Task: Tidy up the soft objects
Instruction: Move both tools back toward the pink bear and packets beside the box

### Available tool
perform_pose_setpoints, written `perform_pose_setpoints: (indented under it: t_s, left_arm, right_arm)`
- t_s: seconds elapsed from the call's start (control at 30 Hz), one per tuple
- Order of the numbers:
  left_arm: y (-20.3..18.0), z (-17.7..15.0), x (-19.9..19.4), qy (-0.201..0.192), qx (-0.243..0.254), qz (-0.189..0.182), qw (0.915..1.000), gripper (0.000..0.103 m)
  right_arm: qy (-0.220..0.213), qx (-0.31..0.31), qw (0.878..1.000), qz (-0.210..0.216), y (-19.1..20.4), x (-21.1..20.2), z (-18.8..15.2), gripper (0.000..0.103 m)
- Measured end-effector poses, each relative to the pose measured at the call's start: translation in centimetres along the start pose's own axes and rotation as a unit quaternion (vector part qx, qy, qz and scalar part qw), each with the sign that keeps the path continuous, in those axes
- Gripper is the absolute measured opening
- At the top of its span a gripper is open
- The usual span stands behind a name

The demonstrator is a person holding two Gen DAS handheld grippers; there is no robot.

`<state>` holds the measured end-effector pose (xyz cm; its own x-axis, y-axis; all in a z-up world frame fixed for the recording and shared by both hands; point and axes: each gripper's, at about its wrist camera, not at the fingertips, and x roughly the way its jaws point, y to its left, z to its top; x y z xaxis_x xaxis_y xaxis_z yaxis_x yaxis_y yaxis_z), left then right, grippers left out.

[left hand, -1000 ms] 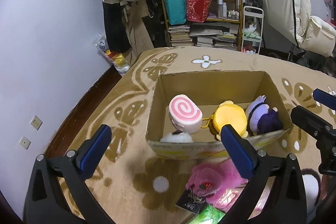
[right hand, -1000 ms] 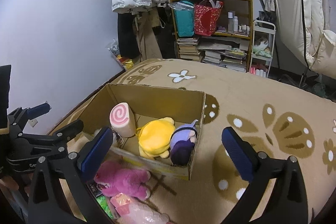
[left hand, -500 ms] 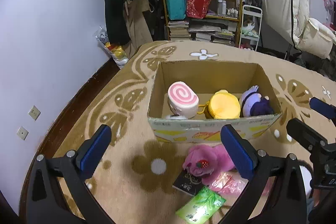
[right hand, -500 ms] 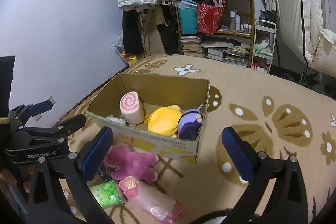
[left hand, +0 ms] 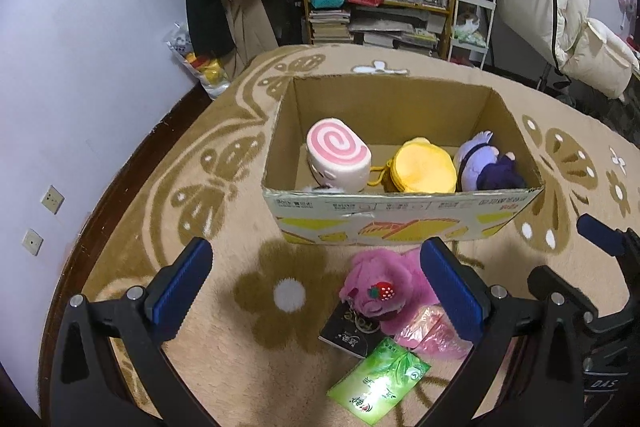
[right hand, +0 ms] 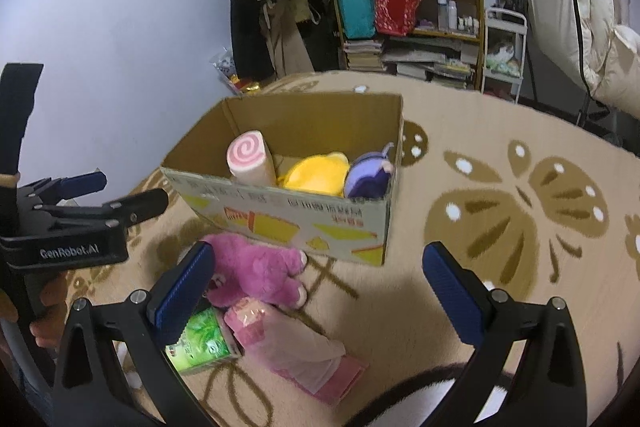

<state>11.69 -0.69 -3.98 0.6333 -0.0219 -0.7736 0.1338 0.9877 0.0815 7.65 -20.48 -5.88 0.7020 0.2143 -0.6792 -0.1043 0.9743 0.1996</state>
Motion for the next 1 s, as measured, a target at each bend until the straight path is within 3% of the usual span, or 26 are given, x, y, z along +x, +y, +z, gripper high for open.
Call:
perform_pose_setpoints:
  t_s: [1.0]
  left_arm:
    - [-2.3,-0.9,6.0,0.075,0.051,-0.026,0.9955,0.103]
  right_arm:
    - [0.08,-0.005,0.997,0.002,0.2,5.5,-3.8,0.103]
